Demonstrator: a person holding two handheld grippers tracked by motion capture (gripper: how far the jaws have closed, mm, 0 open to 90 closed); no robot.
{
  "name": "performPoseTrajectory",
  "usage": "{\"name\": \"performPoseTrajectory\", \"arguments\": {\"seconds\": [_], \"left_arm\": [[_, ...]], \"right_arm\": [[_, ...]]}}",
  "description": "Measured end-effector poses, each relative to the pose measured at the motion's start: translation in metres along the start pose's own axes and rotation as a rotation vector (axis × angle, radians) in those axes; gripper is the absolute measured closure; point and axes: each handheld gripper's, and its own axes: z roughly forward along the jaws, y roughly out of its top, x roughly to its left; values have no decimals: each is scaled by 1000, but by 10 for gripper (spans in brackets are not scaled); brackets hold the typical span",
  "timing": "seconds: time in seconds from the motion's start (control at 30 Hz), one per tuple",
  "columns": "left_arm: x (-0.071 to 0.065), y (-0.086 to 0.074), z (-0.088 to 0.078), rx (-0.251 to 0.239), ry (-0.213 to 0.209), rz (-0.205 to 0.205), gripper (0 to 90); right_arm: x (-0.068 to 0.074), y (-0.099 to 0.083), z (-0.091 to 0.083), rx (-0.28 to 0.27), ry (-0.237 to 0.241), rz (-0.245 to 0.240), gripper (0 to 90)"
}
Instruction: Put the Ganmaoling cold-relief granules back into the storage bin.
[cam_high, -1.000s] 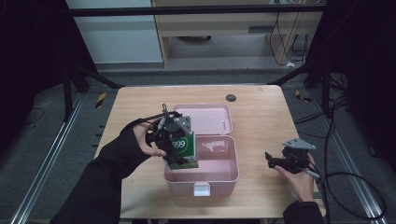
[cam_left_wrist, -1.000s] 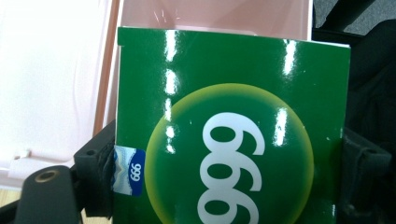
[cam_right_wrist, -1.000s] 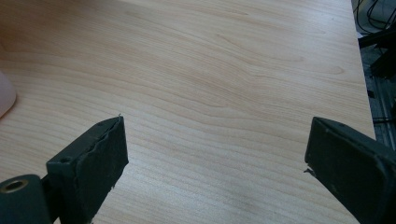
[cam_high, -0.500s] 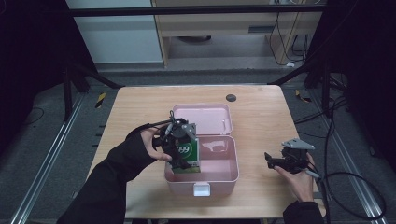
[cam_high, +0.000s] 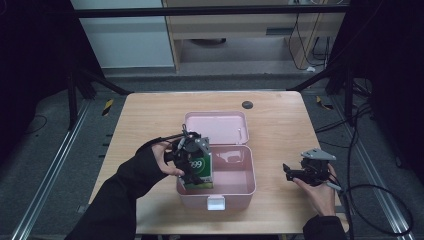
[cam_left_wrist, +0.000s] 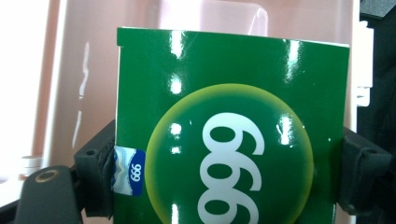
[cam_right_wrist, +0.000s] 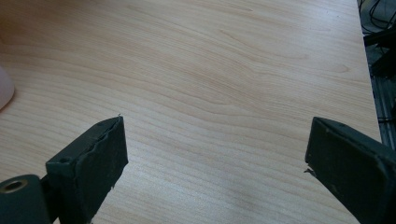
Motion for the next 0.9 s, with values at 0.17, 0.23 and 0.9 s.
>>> {"name": "performPoseTrajectory", "arguments": {"seconds": [0.17,0.23,0.9], "left_arm": [[2,-3,5,3,-2,-4,144],[2,-3,7,4,-1,-4,143],[3,-12,24,28,11,14,137]], "right_arm": [[0,0,0,2,-1,2,57],[0,0,0,3,-1,-1,56],[1,0,1,10,-3,-4,49]]}}
